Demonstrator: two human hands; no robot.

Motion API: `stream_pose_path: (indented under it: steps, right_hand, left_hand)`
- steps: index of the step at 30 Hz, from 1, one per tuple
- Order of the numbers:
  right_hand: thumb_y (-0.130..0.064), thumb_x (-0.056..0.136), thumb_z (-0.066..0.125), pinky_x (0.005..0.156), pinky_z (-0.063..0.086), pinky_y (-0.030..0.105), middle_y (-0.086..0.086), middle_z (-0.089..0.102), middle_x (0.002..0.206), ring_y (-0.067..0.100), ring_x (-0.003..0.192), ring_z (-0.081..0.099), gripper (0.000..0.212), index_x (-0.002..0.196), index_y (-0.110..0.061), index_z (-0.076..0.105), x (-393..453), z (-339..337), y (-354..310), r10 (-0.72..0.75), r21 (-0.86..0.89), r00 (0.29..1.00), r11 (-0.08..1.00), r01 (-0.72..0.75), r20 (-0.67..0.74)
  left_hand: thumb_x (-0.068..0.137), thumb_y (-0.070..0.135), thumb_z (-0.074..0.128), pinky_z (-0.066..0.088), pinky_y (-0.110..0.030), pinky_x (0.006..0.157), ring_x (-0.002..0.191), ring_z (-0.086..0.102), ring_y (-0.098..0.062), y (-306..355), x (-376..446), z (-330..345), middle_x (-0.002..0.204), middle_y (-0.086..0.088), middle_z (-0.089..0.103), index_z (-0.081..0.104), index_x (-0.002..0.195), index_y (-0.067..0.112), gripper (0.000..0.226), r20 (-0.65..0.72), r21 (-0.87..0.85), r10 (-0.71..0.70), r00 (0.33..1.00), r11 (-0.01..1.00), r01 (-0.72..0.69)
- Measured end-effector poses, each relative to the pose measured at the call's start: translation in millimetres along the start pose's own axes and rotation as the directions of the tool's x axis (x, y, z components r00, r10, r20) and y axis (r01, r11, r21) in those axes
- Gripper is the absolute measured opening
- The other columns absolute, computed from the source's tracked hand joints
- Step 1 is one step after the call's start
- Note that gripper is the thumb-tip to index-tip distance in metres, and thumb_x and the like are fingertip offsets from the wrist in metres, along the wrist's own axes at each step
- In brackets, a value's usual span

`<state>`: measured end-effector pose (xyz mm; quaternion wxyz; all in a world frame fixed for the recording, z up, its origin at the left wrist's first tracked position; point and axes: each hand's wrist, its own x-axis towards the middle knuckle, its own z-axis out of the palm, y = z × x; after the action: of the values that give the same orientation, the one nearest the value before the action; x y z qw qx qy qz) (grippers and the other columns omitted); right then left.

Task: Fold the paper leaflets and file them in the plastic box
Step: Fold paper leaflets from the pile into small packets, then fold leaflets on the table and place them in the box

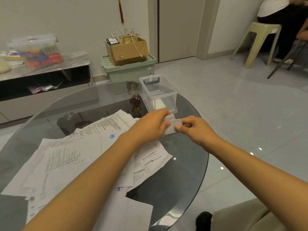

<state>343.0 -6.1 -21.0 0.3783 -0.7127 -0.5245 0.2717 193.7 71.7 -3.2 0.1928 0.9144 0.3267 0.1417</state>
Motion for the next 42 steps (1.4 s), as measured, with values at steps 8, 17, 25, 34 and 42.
stream_pose_path:
  steps: [8,17,25,34,42]
  right_hand:
    - [-0.027,0.082,0.070,0.067,0.045,0.025,0.003,0.068,0.085,0.017,0.077,0.060,0.023,0.101,-0.015,0.068,-2.0,6.2,-2.4,-0.034,-0.169,0.999,0.985,0.032,-0.009]
    - [-0.028,0.078,0.074,0.065,0.048,0.024,0.004,0.069,0.082,0.013,0.071,0.062,0.027,0.098,-0.010,0.070,-0.1,8.0,1.0,-0.004,-0.167,0.999,0.986,-0.002,-0.036]
    - [-0.024,0.080,0.073,0.072,0.050,0.031,0.003,0.070,0.089,0.014,0.071,0.058,0.027,0.106,-0.015,0.069,1.1,4.3,-1.9,0.046,-0.156,0.999,0.987,-0.042,0.024]
    - [-0.025,0.086,0.065,0.059,0.040,0.017,0.000,0.063,0.076,0.017,0.072,0.058,0.012,0.089,-0.014,0.065,2.8,-14.6,-20.3,-0.108,-0.283,0.994,0.953,0.109,0.018]
    - [-0.023,0.085,0.066,0.054,0.040,0.009,-0.014,0.057,0.066,0.005,0.062,0.056,0.007,0.084,-0.021,0.060,14.5,-28.7,-46.0,-0.250,-0.172,0.957,0.959,0.224,-0.146]
  left_hand:
    - [0.099,0.022,0.041,0.028,-0.037,0.106,0.124,0.029,-0.019,5.0,-3.5,22.1,0.125,-0.004,0.038,0.023,0.146,0.035,0.052,0.076,0.016,0.076,0.994,0.997,-0.077]
    - [0.094,0.011,0.047,0.034,-0.040,0.101,0.112,0.042,-0.021,-0.9,-1.6,18.5,0.112,-0.002,0.051,0.030,0.145,0.033,0.058,0.032,0.000,0.102,0.994,0.995,-0.102]
    - [0.087,0.015,0.063,0.042,-0.029,0.095,0.111,0.055,-0.019,-4.7,-5.4,17.9,0.123,0.001,0.060,0.047,0.133,0.025,0.049,-0.073,-0.146,-0.032,0.997,0.989,0.021]
    - [0.082,0.014,0.067,0.042,-0.024,0.076,0.087,0.053,-0.015,7.7,-2.1,1.6,0.092,0.007,0.052,0.041,0.130,0.029,0.056,-0.076,-0.203,-0.110,0.991,0.975,0.093]
    - [0.085,0.011,0.065,0.044,-0.019,0.088,0.098,0.052,-0.008,11.6,10.9,-39.1,0.110,0.008,0.056,0.052,0.126,0.025,0.045,-0.232,-0.278,-0.101,0.967,0.960,0.033]
